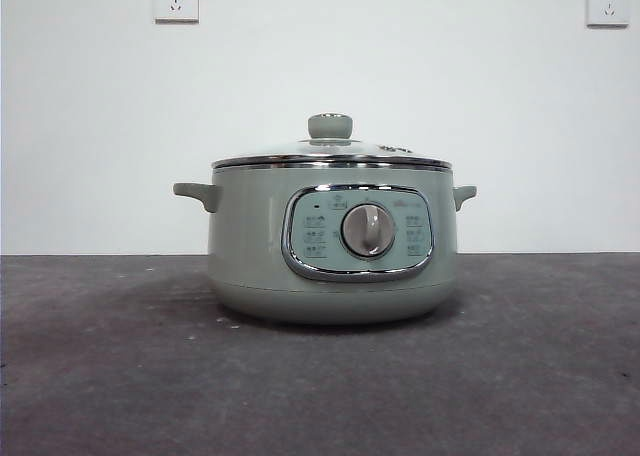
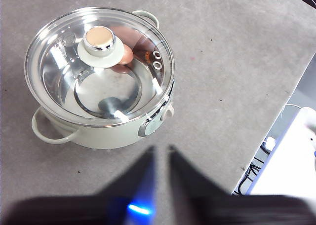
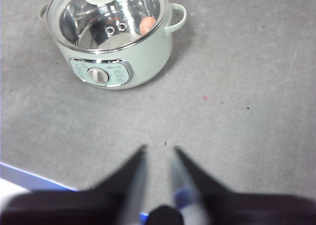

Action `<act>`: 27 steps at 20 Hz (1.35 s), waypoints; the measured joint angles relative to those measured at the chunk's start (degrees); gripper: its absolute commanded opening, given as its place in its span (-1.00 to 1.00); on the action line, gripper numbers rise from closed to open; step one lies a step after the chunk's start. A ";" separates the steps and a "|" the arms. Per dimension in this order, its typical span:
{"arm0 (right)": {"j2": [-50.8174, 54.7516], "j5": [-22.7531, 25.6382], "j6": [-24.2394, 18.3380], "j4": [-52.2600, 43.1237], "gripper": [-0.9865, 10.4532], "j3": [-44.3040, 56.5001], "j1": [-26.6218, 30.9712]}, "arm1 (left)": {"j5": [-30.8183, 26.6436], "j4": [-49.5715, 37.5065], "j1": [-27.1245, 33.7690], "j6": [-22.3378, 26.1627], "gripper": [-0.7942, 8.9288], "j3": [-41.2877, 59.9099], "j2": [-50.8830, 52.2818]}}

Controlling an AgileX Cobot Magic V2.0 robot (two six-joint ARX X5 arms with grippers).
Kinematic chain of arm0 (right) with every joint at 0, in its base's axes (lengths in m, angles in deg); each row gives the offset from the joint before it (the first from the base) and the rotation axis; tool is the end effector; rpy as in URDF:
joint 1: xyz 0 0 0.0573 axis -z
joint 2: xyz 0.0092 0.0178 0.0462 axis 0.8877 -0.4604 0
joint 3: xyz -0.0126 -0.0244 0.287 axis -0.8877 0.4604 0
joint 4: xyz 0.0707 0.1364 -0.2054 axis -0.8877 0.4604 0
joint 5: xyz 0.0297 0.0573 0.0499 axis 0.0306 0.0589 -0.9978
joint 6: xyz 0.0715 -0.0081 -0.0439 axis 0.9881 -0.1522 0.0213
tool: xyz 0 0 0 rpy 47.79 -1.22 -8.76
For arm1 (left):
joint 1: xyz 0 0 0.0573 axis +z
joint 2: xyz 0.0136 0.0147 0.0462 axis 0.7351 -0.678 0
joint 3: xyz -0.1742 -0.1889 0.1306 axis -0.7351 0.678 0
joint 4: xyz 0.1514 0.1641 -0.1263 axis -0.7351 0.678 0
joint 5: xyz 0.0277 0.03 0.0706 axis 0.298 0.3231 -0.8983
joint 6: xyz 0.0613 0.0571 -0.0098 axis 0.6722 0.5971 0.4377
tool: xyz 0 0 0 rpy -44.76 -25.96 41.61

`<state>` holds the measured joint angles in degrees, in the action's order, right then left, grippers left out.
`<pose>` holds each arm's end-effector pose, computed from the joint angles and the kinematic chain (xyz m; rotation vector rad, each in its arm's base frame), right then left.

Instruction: Pick up the egg,open the lid,put the egg in the pot,close the lid

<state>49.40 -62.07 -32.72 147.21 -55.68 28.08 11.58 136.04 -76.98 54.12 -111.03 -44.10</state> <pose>0.0482 0.0194 0.3858 -0.0607 0.6631 0.3588 0.1890 -0.1313 0.4394 0.1947 0.7200 -0.8157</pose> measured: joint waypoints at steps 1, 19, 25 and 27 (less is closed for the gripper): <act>0.00 0.04 0.33 0.00 -0.83 0.00 0.00 | 0.00 0.22 0.00 -0.04 -0.85 0.00 0.00; -0.04 1.27 1.03 0.02 -0.83 0.00 0.00 | -2.54 -11.26 4.22 3.65 -0.85 0.02 0.85; -0.11 1.27 1.03 0.02 -0.83 0.00 0.02 | 4.61 -23.39 19.06 8.46 -0.84 2.78 10.78; -0.15 1.27 1.03 0.02 -0.83 0.00 0.02 | 4.68 -27.10 24.85 8.96 -0.85 8.44 15.15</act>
<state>49.25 -60.80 -31.69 147.23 -55.68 28.11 16.26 108.94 -52.13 63.08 -102.59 -28.96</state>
